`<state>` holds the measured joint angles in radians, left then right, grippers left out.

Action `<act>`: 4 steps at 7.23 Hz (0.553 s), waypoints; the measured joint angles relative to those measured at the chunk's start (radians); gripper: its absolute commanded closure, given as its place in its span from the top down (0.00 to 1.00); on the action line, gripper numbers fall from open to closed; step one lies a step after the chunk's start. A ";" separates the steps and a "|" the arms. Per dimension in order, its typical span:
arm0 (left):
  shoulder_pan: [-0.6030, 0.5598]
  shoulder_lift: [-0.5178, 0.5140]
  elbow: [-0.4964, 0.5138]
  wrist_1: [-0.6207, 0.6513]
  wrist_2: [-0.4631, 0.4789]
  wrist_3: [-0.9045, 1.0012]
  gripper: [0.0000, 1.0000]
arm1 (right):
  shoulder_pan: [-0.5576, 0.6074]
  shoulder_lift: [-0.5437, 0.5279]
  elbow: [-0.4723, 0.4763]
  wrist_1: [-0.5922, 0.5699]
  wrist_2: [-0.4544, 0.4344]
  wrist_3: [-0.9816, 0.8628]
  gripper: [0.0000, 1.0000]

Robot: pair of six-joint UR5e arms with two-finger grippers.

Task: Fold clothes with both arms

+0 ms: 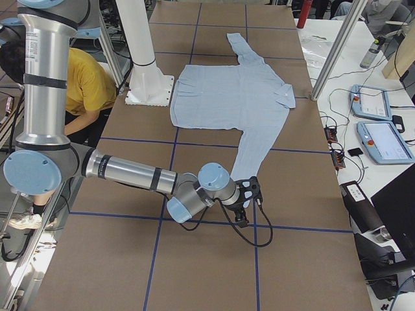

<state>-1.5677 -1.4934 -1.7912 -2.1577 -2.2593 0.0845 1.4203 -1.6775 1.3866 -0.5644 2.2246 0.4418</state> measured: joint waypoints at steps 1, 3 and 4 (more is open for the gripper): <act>0.000 0.002 0.000 0.000 0.000 0.000 1.00 | -0.040 0.015 -0.059 0.100 -0.029 0.097 0.96; 0.000 0.004 0.000 -0.002 0.000 0.001 1.00 | -0.151 0.044 -0.109 0.206 -0.148 0.249 0.87; 0.000 0.005 0.000 -0.002 0.000 0.001 1.00 | -0.197 0.063 -0.121 0.225 -0.183 0.276 0.85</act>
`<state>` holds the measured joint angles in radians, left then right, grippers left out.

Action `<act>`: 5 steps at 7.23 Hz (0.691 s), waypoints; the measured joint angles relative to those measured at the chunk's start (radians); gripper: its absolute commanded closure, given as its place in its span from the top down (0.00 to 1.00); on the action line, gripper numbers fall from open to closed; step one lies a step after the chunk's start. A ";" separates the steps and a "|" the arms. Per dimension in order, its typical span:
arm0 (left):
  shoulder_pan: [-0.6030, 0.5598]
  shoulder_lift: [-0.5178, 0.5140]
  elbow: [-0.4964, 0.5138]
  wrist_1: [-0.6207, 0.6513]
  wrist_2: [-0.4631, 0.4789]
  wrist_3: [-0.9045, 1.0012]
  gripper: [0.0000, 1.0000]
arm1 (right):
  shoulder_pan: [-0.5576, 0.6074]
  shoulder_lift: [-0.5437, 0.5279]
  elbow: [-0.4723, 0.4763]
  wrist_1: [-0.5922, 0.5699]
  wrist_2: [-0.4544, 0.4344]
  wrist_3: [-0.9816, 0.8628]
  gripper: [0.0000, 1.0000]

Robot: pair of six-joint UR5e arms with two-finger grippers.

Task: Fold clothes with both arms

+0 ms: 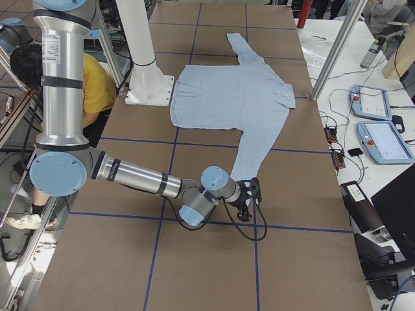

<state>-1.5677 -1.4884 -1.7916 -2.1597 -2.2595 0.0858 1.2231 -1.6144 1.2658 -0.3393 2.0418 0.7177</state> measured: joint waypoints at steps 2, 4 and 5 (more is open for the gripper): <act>0.000 0.001 0.000 -0.003 0.000 0.000 1.00 | -0.057 0.046 -0.054 0.029 -0.020 0.013 0.78; 0.000 0.002 0.001 -0.007 0.000 0.000 1.00 | -0.082 0.067 -0.113 0.077 -0.023 0.014 0.73; 0.000 0.002 0.004 -0.008 0.000 0.001 1.00 | -0.089 0.068 -0.123 0.085 -0.025 0.014 0.69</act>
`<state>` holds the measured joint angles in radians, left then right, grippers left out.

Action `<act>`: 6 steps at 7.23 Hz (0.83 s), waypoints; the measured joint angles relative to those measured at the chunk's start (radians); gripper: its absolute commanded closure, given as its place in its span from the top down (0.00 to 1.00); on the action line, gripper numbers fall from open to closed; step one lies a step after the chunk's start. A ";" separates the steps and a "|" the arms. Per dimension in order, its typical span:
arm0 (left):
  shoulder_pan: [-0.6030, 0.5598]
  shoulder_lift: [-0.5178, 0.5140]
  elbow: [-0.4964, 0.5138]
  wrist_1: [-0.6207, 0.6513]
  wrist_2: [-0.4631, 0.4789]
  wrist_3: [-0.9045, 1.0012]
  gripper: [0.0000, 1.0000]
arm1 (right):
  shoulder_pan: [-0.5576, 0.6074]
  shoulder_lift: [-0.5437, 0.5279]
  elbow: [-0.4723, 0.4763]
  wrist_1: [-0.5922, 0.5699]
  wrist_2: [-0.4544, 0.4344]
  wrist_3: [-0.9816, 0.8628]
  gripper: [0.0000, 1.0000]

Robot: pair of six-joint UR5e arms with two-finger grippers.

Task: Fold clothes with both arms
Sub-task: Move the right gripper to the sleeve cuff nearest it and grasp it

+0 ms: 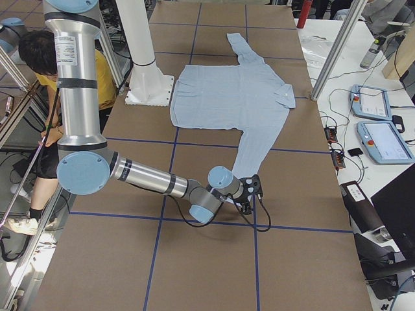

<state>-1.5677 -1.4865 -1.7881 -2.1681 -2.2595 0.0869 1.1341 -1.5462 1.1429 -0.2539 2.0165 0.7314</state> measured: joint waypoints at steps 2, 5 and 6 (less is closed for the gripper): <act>0.000 0.002 0.005 -0.008 0.000 0.000 1.00 | -0.016 0.000 -0.007 0.003 -0.015 -0.001 0.59; 0.000 0.006 0.006 -0.012 0.000 0.001 1.00 | -0.028 0.000 -0.014 0.005 -0.023 0.002 0.00; 0.000 0.006 0.006 -0.012 0.000 0.001 1.00 | -0.029 0.000 -0.011 0.005 -0.022 0.004 0.00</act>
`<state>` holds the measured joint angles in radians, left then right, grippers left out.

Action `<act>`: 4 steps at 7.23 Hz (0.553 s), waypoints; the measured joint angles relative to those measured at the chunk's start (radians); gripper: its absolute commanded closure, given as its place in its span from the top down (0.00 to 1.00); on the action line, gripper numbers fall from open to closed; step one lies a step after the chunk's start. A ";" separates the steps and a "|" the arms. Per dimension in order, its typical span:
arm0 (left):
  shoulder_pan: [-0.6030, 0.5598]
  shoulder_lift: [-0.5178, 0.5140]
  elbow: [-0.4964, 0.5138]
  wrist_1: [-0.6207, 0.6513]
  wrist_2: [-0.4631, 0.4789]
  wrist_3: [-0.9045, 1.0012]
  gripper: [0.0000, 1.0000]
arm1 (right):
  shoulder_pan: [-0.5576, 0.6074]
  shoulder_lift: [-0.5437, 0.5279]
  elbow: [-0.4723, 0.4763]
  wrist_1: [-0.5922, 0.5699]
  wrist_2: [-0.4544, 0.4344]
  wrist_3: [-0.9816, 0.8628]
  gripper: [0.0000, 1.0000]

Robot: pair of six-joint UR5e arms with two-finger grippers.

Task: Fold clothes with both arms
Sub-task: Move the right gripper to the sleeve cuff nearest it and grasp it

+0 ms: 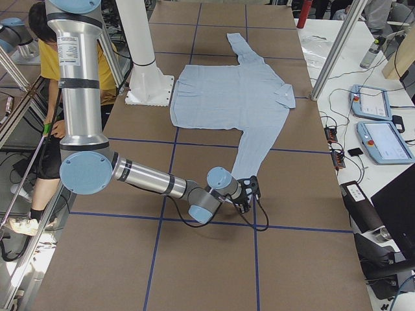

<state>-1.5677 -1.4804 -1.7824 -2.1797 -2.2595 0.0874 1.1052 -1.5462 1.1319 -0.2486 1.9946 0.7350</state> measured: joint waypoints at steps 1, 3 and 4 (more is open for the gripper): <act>0.000 0.000 0.000 0.000 0.000 0.000 1.00 | 0.000 -0.001 0.011 0.000 0.004 0.001 0.00; 0.000 0.000 0.000 0.000 0.000 0.000 1.00 | 0.002 -0.007 0.047 -0.004 0.020 0.002 0.00; 0.000 0.000 -0.001 0.000 0.000 0.000 1.00 | 0.005 -0.009 0.092 -0.023 0.030 0.016 0.00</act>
<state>-1.5677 -1.4803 -1.7829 -2.1798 -2.2596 0.0874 1.1097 -1.5554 1.2243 -0.2717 2.0251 0.7507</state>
